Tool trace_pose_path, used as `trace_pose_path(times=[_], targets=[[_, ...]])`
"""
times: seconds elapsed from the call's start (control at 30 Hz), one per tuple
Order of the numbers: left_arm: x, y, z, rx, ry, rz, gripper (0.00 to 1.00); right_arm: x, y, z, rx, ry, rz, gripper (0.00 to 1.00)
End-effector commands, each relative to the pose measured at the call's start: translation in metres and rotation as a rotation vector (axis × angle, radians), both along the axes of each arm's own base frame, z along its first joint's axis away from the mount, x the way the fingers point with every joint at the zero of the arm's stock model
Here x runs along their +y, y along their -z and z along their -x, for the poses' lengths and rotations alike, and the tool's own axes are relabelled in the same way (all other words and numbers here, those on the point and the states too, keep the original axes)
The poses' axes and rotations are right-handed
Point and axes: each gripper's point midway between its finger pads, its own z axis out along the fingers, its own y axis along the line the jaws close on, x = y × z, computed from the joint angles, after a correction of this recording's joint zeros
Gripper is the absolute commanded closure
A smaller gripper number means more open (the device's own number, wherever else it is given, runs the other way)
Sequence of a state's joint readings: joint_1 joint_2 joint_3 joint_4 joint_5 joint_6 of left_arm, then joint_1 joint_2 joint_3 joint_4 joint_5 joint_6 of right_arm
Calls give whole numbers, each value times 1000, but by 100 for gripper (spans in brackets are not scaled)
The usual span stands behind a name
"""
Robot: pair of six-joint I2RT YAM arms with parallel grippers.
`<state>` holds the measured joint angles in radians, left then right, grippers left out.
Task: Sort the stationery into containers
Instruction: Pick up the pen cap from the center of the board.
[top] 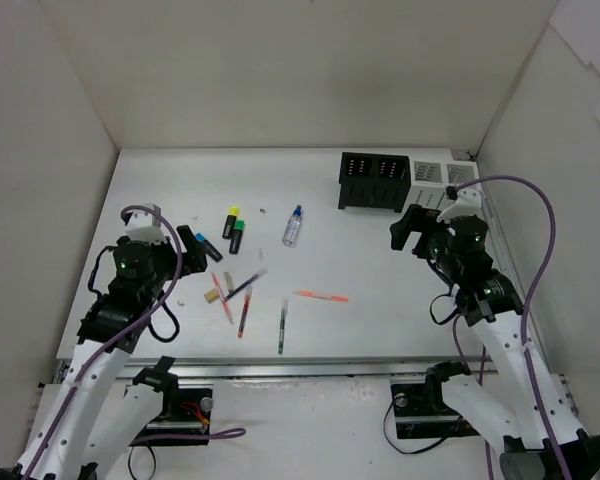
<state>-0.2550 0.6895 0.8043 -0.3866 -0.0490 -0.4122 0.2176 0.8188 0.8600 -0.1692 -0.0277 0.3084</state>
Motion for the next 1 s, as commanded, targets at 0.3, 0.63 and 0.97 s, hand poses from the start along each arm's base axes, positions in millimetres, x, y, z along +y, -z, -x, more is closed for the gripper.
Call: trace_pose_path(times=[0.3,0.63,0.97], targets=[[-35,13,-31,45,167,8,1,33,7,-12,10,-218,32,2],[-67,51,-70,210,200,-115,1,28,33,-14,81,-172,27,2],[-123,-10,-80,-233,937,-675,1,32,41,-10,103,-221,49,2]])
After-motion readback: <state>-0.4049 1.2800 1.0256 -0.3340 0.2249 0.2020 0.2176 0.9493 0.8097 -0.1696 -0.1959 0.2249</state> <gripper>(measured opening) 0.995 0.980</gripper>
